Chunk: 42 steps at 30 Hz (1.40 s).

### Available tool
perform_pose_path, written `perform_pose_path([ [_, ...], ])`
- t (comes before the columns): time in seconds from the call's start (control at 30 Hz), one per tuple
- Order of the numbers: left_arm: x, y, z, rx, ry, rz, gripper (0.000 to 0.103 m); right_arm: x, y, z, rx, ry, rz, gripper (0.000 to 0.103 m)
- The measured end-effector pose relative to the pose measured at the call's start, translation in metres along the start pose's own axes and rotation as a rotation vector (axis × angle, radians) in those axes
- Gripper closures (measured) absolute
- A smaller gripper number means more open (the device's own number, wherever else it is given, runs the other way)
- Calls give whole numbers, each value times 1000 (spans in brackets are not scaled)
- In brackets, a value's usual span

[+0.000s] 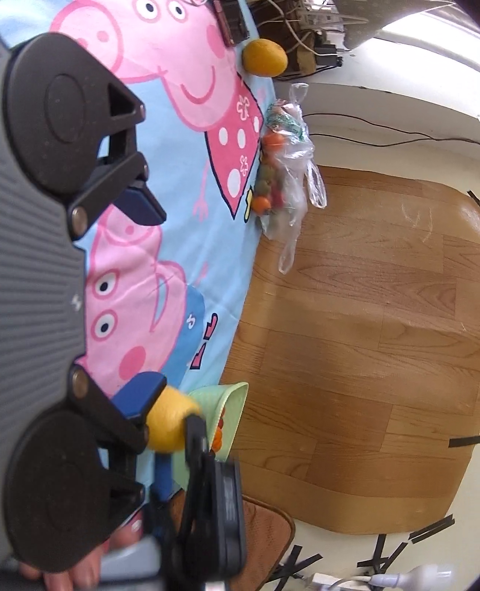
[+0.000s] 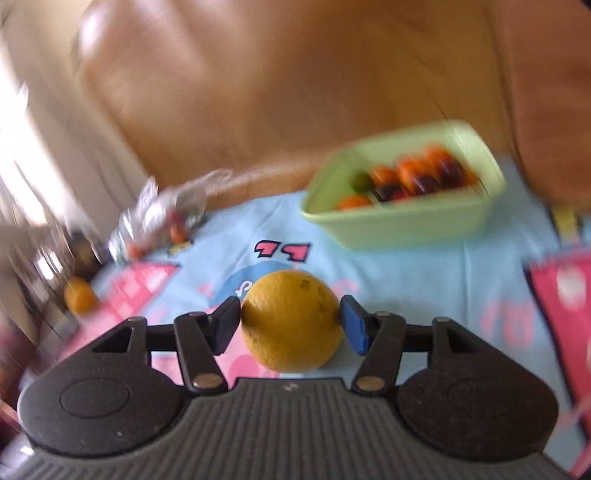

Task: Organize fruits
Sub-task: 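Position the right gripper around the yellow pomelo while the left gripper approaches it, then close the left gripper on the pomelo while the right gripper also clamps it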

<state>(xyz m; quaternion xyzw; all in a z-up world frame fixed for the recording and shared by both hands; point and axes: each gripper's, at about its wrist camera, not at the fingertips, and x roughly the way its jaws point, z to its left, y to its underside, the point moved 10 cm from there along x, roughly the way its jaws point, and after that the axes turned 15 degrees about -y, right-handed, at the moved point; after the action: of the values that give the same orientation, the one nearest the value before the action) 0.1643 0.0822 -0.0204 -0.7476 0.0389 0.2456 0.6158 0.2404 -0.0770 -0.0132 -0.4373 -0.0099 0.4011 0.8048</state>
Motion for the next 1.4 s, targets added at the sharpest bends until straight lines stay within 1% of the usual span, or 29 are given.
perform_pose_path([
  [0.03,1,0,0,-3,2,2,14,-11,2,-7,67,-31,-19,52],
  [0.1,0,0,0,-4,7,1,14,-34,-1,-18,155,-51,-57,56],
  [0.17,0,0,0,-2,7,-2,14,-54,-2,-30,206,-25,-100,56],
  [0.2,0,0,-1,0,7,-2,14,-63,-3,-36,207,3,-122,56],
  [0.27,-1,1,-1,4,5,-3,14,-73,-4,-41,157,84,-143,56],
  [0.37,-1,1,0,0,2,0,14,-79,-3,-41,105,128,-142,56],
  [0.47,0,1,1,-9,6,9,14,-81,-3,-30,-11,169,-139,55],
  [0.5,1,1,1,-10,6,12,14,-85,-4,-27,-59,182,-147,51],
  [0.53,1,1,0,-8,6,13,14,-86,-6,-23,-102,187,-157,41],
  [0.57,1,1,-1,-3,7,12,14,-86,-5,-17,-142,186,-164,35],
  [0.6,1,1,-2,5,8,9,14,-84,-6,-15,-179,184,-163,25],
  [0.63,-1,2,-4,14,6,2,14,-78,-7,-14,-222,186,-153,23],
  [0.7,-4,1,-8,36,4,-23,14,-64,-7,-14,-301,210,-113,23],
  [0.77,-6,1,-11,58,4,-38,14,-43,-4,-15,-349,225,-68,23],
  [0.8,-6,1,-12,64,2,-40,14,-34,-2,-19,-365,236,-47,25],
  [0.83,-6,1,-13,65,0,-40,14,-27,-1,-20,-378,224,-27,34],
  [0.87,-6,0,-12,63,2,-40,14,-24,1,-20,-370,207,-17,34],
  [0.93,-5,0,-13,60,14,-32,14,-32,2,-18,-329,223,-12,35],
  [0.97,-5,1,-13,61,24,-25,14,-38,4,-16,-303,209,-4,35],
  [1.0,-4,1,-14,64,36,-18,14,-46,8,-13,-270,177,7,35],
  [1.07,-6,3,-20,81,92,-5,14,-67,23,-2,-221,102,33,35],
  [1.1,-9,5,-23,90,137,2,14,-78,32,5,-229,80,47,35],
  [1.17,-14,9,-31,109,233,28,14,-98,51,16,-276,67,81,35],
  [1.23,-19,12,-40,118,330,68,14,-110,70,20,-287,48,114,35],
  [1.27,-23,14,-45,103,376,93,14,-113,75,21,-292,36,110,34],
  [1.37,-40,22,-64,29,548,213,14,-115,80,23,-343,43,65,34],
  [1.4,-46,26,-70,26,584,240,14,-115,80,24,-349,52,50,33],
])
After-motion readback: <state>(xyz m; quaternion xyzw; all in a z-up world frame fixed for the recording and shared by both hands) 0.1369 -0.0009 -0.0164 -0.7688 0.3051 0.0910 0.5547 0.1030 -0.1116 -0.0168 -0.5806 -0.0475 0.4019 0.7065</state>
